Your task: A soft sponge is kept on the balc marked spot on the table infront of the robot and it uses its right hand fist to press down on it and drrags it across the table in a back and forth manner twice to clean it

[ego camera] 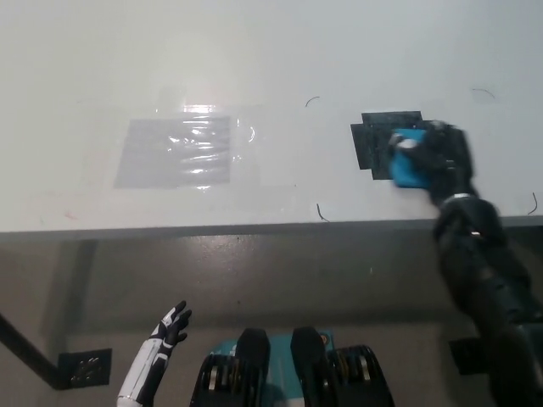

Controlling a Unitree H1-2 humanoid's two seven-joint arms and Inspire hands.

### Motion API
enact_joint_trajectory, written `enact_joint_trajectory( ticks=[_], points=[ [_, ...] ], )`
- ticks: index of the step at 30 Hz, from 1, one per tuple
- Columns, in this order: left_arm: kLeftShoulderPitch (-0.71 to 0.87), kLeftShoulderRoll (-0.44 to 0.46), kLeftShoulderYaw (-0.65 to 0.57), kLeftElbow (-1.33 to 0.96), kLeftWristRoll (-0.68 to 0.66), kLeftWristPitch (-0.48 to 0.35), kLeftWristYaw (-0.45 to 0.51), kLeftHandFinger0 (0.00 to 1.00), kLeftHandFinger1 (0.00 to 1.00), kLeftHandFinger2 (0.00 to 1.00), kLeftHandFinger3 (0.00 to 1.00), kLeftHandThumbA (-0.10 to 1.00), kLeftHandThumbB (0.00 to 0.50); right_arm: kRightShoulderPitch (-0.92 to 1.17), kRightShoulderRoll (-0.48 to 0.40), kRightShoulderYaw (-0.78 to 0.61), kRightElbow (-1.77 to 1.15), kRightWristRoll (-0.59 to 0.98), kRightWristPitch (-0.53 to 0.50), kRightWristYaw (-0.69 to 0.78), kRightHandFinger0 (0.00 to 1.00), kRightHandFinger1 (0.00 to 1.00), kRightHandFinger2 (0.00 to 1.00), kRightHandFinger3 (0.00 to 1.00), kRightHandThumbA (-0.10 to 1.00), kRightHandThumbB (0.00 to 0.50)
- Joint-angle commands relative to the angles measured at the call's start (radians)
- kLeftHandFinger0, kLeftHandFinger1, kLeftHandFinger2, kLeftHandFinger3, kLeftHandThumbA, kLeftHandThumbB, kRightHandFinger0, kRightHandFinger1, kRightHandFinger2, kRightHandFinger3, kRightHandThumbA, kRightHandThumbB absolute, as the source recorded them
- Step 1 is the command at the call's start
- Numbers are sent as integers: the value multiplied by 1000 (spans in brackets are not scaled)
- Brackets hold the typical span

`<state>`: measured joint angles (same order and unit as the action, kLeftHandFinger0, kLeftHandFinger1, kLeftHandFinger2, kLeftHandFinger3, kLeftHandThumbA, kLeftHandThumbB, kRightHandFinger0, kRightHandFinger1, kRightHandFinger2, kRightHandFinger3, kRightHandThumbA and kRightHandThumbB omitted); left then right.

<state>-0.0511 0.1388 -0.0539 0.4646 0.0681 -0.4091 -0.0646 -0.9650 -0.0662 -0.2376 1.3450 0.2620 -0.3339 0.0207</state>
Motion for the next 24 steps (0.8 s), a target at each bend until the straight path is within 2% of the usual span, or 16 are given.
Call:
enact_joint_trajectory(
  ticks=[1, 5, 14, 15, 18, 22, 23, 24],
  points=[
    [1, 5, 1, -20, -11, -16, -12, 1000, 1000, 1000, 1000, 1000, 410, -19, 41, 27, 15, -25, 59, 13, 0, 0, 0, 0, 1000, 128],
    [-2, 5, 1, -17, -10, -17, -11, 1000, 1000, 1000, 1000, 1000, 414, -23, 51, 43, 4, -31, 45, 15, 0, 0, 0, 0, 1000, 150],
    [-4, 6, 0, -15, -3, -19, -8, 1000, 1000, 1000, 1000, 1000, 420, -17, 39, 51, -1, -22, 50, 20, 0, 0, 0, 0, 1000, 134],
    [-5, 6, 0, -8, 0, -26, -5, 1000, 1000, 1000, 1000, 1000, 420, -16, 36, 53, 2, -25, 51, 23, 0, 0, 0, 0, 1000, 145],
    [-2, 8, 0, -20, -3, -18, -10, 1000, 1000, 1000, 1000, 1000, 395, -18, 33, 53, 7, -27, 54, 19, 0, 0, 0, 0, 1000, 151],
    [-3, 8, 2, -18, -3, -16, -9, 1000, 1000, 1000, 1000, 1000, 399, -18, 31, 55, 7, -31, 48, 15, 0, 0, 0, 0, 1000, 144],
    [15, 6, -2, -24, 0, -21, -10, 1000, 1000, 1000, 1000, 1000, 411, 9, 21, 118, -9, -123, -19, -117, 154, 0, 11, 43, 1000, 155],
    [16, 7, -4, -21, 9, -29, -4, 1000, 1000, 1000, 1000, 1000, 430, 16, 18, 109, -23, -109, -40, -112, 324, 257, 306, 305, 1000, 228]
  ],
)
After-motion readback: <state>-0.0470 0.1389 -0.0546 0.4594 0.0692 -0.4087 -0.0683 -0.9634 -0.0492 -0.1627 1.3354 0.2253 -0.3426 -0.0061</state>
